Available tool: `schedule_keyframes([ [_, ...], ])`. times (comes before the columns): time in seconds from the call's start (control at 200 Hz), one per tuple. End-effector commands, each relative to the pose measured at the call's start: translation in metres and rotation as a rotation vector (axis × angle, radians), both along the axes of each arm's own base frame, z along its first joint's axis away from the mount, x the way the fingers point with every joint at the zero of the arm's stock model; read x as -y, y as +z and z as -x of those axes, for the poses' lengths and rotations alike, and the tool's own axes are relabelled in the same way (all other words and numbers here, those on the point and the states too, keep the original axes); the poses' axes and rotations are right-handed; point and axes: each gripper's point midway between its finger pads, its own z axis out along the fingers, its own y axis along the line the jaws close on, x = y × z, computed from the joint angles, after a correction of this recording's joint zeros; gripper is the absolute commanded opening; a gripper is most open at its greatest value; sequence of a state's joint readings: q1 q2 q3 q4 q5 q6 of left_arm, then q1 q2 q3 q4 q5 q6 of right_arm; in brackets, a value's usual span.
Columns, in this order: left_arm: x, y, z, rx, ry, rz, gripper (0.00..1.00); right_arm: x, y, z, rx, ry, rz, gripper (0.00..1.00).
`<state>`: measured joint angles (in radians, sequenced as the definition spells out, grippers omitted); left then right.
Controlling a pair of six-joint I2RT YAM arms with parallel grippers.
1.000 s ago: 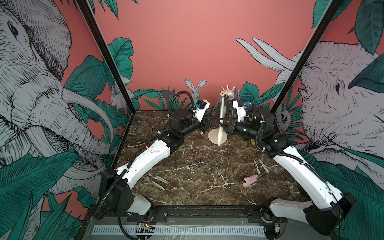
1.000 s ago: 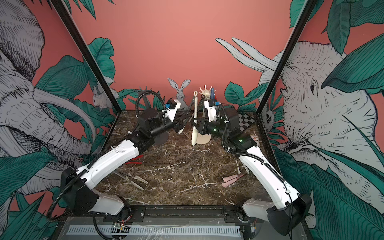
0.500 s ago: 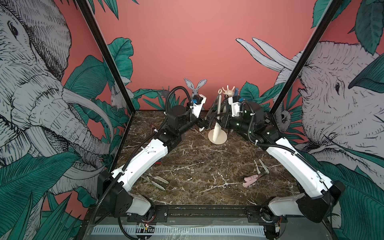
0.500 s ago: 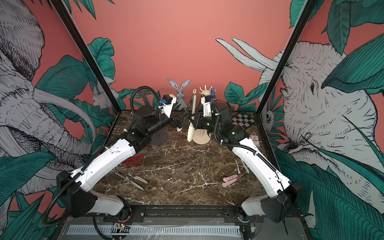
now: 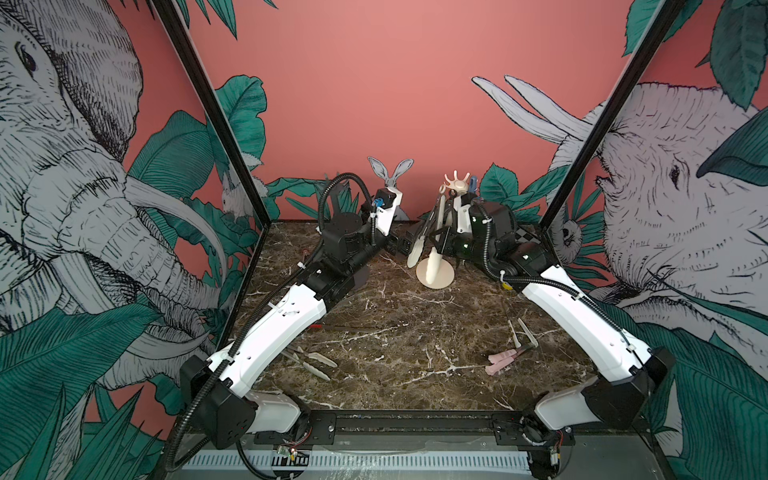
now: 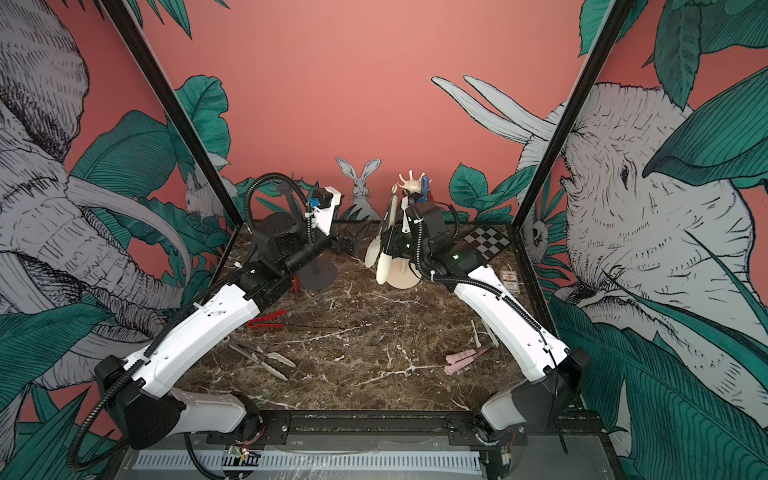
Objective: Hang food tongs on kitchen utensil racks
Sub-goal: Adjust the food tongs.
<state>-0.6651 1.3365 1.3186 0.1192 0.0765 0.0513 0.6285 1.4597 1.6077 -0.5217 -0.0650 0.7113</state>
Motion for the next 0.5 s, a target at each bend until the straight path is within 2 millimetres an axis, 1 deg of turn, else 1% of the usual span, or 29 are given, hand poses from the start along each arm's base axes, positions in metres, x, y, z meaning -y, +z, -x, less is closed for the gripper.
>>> schedule_keyframes([
  [0.0,-0.009,0.001,0.002,0.007,0.014,-0.002,0.97,-0.001,0.024,-0.006,0.047,-0.04,-0.044,0.0],
  [0.11,-0.012,-0.003,0.0,0.002,0.017,0.004,0.97,-0.004,0.029,-0.007,0.06,-0.038,-0.038,0.0],
  [0.315,-0.019,-0.008,-0.006,-0.024,0.02,0.023,0.97,-0.006,0.024,-0.013,0.031,-0.056,-0.025,0.0],
  [0.495,-0.02,-0.01,-0.007,-0.03,0.007,0.028,0.97,-0.002,0.024,-0.018,0.023,-0.099,-0.022,0.0],
])
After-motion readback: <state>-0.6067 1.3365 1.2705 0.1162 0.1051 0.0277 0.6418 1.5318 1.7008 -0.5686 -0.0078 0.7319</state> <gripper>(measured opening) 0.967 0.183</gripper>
